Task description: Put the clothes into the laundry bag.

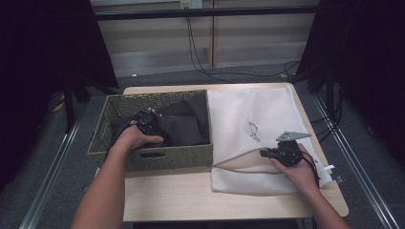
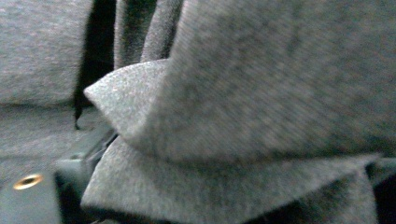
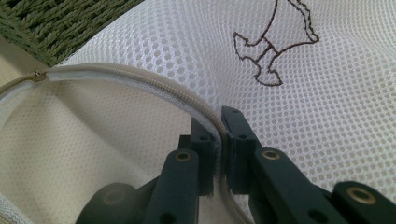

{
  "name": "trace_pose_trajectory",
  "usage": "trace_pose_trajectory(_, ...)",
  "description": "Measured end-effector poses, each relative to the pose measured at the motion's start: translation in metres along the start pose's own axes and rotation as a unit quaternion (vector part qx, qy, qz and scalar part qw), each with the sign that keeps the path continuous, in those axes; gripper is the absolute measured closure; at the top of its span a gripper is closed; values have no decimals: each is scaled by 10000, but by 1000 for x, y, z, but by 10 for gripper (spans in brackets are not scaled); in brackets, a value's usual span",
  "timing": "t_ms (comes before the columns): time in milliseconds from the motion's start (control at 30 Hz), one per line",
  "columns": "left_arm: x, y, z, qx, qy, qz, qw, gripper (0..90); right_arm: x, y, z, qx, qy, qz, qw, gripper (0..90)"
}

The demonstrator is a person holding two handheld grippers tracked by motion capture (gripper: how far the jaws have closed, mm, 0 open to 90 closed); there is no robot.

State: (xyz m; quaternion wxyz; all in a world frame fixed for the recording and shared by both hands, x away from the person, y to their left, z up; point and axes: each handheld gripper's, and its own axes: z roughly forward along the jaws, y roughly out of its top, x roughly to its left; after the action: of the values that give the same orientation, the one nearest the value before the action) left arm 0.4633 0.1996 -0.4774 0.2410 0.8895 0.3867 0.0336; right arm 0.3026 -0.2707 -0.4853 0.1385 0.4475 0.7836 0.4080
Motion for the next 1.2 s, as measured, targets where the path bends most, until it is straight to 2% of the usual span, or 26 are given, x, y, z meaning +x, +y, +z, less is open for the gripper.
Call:
trace_pose_trajectory(33, 1, 0, -2, 18, -16, 98, 9999, 185, 0, 0, 0, -5, -2, -13, 10000, 845)
trace_pose_trajectory(100, 0, -1, -5, -66, -102, -102, 9999, 335, 0, 0, 0, 8, 6, -34, 10000, 845)
trace_pose_trajectory(167, 1, -1, -7, -63, -181, -136, 9997, 459, 0, -1, 0, 22, -2, -23, 10000, 845)
trace_pose_trajectory(200, 6, 1, -14, 102, -346, -363, 9987, 528, 0, -1, 0, 23, 3, -24, 10000, 845)
trace_pose_trajectory(233, 8, 2, -17, 125, -433, -448, 9980, 579, 0, -1, 0, 21, 6, -22, 10000, 845)
trace_pose_trajectory(267, 6, 3, -18, 112, -405, -419, 9982, 603, 0, -1, 0, 18, 9, -22, 10000, 845)
trace_pose_trajectory(300, 5, 5, -21, 90, -461, -434, 9980, 616, 0, -1, 0, 21, 6, 6, 10000, 846)
trace_pose_trajectory(333, 1, 6, -23, -52, -489, -631, 9968, 625, 0, -1, 1, 22, 4, -4, 10000, 845)
trace_pose_trajectory(367, 1, 7, -27, -130, -554, -679, 9961, 633, 0, -1, 1, 23, 5, -16, 10000, 845)
trace_pose_trajectory(400, 5, 8, -34, -51, -635, -534, 9965, 639, 0, 0, 0, 18, 15, -18, 10000, 845)
trace_pose_trajectory(467, 6, 11, -48, -383, -581, -607, 9957, 649, 0, 0, 0, -7, 25, -29, 10000, 845)
trace_pose_trajectory(500, 6, 11, -48, -383, -581, -607, 9957, 651, 1, 0, 0, -10, 29, -22, 10000, 845)
trace_pose_trajectory(533, 7, 10, -63, -776, -545, -644, 9934, 651, 1, 0, 0, -3, 26, 2, 10000, 845)
trace_pose_trajectory(567, 7, 10, -63, -776, -545, -644, 9934, 651, 0, 0, 0, 4, 35, 1, 10000, 846)
trace_pose_trajectory(600, 6, 8, -73, -1077, -560, -661, 9904, 651, 0, 0, 0, 12, 39, 20, 10000, 846)
trace_pose_trajectory(633, 6, 8, -73, -1077, -560, -661, 9904, 651, 0, 0, 0, 12, 39, 20, 10000, 846)
trace_pose_trajectory(700, 4, 6, -84, -1347, -552, -595, 9876, 651, -1, 0, 1, 24, 51, 36, 10000, 849)
trace_pose_trajectory(800, 4, 5, -93, -1643, -574, -646, 9826, 652, 0, 0, 2, 37, 53, 17, 10000, 851)
trace_pose_trajectory(833, 4, 4, -96, -1714, -585, -664, 9812, 652, 0, 0, 2, 40, 50, 14, 10000, 852)
trace_pose_trajectory(900, 4, 4, -100, -1740, -571, -663, 9808, 652, 0, 0, 2, 41, 51, 18, 10000, 852)
trace_pose_trajectory(933, 4, 4, -105, -1844, -545, -675, 9790, 652, 0, -1, 3, 34, 46, 31, 10000, 853)
trace_pose_trajectory(967, 4, 4, -105, -1844, -545, -675, 9790, 652, 0, -1, 3, 34, 46, 31, 10000, 853)
trace_pose_trajectory(1033, 4, 3, -113, -1946, -554, -657, 9771, 652, -1, -1, 3, 50, 56, 51, 10000, 854)
trace_pose_trajectory(1100, 3, 3, -120, -2057, -523, -651, 9750, 652, -1, -1, 3, 56, 64, 49, 10000, 855)
trace_pose_trajectory(1133, 2, 4, -128, -2211, -515, -667, 9716, 651, -1, -1, 3, 57, 63, 31, 10000, 855)
trace_pose_trajectory(1200, 0, 6, -138, -2266, -502, -596, 9709, 651, -1, -1, 4, 55, 74, 38, 10000, 855)
